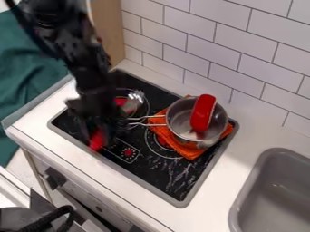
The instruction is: Moved the fork on the upper left side of the stove
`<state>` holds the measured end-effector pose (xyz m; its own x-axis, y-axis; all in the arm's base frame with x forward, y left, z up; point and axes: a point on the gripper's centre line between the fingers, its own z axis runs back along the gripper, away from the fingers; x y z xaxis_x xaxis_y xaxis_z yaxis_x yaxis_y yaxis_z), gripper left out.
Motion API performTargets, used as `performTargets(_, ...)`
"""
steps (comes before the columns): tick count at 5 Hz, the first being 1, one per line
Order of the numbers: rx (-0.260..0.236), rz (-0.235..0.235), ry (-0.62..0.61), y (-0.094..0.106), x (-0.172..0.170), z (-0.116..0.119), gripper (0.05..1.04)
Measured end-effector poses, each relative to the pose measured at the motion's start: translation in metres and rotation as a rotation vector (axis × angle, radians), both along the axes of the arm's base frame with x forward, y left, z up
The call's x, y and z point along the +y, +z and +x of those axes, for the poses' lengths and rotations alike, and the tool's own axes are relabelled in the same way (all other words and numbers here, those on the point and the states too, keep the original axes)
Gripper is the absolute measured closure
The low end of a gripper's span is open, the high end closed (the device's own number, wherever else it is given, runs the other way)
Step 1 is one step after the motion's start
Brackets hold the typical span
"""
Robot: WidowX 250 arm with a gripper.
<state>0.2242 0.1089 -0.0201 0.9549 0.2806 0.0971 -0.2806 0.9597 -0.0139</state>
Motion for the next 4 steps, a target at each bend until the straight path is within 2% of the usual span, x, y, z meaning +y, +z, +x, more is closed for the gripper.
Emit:
performTargets(1, -0.048, -0.018, -0.006, 0.010, -0.003, 0.015, 0.683)
performTargets(2, -0.068, -0.004, -0.026, 0.019, -0.008, 0.032, 0.683)
performTargets(3, -0.047, 0.023, -0.034, 0.017, -0.012, 0.055, 0.683)
performTargets(4, 0.004, 0.072, 0.020, 0.015, -0.001, 0.069, 0.683)
